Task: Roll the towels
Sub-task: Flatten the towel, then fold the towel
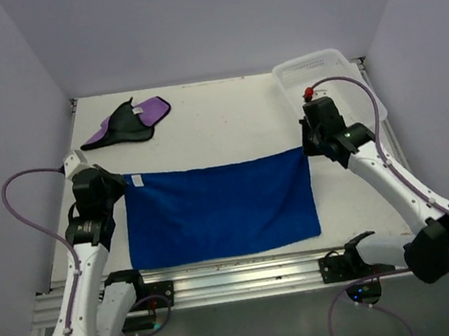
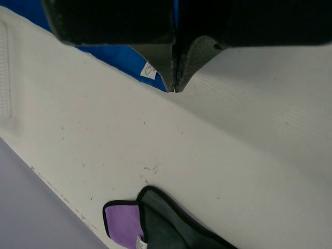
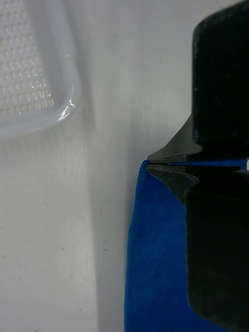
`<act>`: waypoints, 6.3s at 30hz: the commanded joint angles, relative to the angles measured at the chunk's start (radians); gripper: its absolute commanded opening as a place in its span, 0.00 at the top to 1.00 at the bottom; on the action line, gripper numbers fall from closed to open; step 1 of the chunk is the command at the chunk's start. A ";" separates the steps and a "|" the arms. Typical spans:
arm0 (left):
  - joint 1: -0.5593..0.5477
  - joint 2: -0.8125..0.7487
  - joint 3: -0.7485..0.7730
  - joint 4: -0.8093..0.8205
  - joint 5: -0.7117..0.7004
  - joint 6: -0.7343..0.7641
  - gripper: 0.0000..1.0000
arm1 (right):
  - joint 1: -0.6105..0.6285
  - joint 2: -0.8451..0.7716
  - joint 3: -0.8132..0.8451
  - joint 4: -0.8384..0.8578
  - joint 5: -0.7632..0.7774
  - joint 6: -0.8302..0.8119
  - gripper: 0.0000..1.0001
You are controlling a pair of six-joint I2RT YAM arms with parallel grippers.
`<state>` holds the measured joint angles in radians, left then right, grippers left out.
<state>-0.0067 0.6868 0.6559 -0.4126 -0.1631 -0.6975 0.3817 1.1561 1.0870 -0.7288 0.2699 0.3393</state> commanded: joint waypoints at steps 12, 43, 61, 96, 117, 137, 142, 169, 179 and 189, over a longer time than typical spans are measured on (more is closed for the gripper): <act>0.007 0.522 0.117 0.556 0.005 -0.037 1.00 | -0.129 0.497 0.289 0.318 -0.038 -0.071 1.00; 0.033 0.191 -0.256 0.663 -0.030 0.050 1.00 | -0.135 0.186 -0.094 0.330 -0.093 -0.037 1.00; 0.033 -0.021 -0.368 0.540 -0.046 0.029 1.00 | -0.135 0.067 -0.271 0.279 -0.121 0.013 1.00; 0.030 -0.099 -0.427 0.543 0.060 0.062 1.00 | -0.127 0.065 -0.429 0.227 -0.136 0.070 0.79; 0.017 -0.179 -0.480 0.525 0.111 0.064 1.00 | -0.122 -0.058 -0.351 0.143 -0.150 0.101 0.53; 0.017 -0.392 -0.473 0.230 0.076 0.033 1.00 | 0.396 0.263 -0.052 0.499 -0.235 0.004 0.55; 0.017 -0.397 -0.467 0.206 0.063 0.001 1.00 | 0.451 0.423 0.069 0.572 -0.265 0.015 0.55; -0.007 -0.238 -0.230 0.064 -0.013 -0.161 0.53 | 0.583 0.856 0.361 0.845 -0.576 -0.036 0.57; -0.006 0.198 0.382 -0.222 -0.064 0.087 0.50 | 0.609 0.876 0.347 0.914 -0.600 -0.152 0.57; -0.022 0.061 0.343 -0.154 -0.274 0.271 0.46 | 0.691 1.028 0.542 0.821 -0.551 -0.261 0.46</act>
<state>-0.0181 0.8005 1.0615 -0.5865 -0.3695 -0.5102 1.0397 2.1544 1.5398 0.1181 -0.2970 0.1444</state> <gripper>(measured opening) 0.544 0.539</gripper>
